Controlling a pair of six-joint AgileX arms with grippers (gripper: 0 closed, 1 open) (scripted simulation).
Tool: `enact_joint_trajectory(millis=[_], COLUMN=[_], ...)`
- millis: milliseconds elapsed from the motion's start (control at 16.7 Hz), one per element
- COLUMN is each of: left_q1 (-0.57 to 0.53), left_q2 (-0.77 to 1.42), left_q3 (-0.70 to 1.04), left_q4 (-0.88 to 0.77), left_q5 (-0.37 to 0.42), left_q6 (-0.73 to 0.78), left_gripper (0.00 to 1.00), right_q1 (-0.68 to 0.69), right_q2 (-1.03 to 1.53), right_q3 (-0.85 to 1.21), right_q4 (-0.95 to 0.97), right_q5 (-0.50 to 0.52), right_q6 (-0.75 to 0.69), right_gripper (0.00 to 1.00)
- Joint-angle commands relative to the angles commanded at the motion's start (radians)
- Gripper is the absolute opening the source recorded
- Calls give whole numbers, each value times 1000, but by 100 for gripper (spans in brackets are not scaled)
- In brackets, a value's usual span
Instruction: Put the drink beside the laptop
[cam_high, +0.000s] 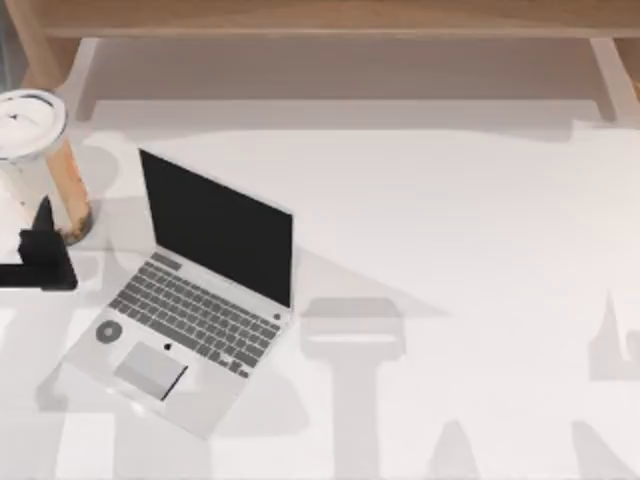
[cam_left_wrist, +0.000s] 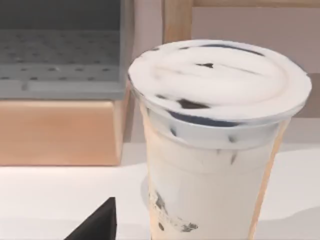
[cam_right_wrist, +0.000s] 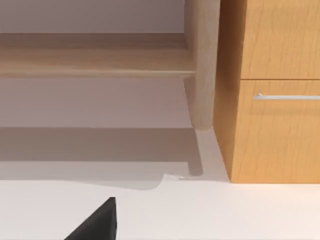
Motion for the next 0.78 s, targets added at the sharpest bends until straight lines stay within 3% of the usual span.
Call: enact_joint_trajectory(millis=[360,780], left_q1=[7,5], left_q2=[346,382], left_q3=[48,51], left_q4=[264,295], left_q5=[17,19], left_q6=[3,3], left_gripper=[100,100], right_q1=[0,0], right_q2=[0,0], right_q3=[0,0], right_q4=[0,0], right_q5=[0,0], right_q6=[0,0], right_gripper=[100,100])
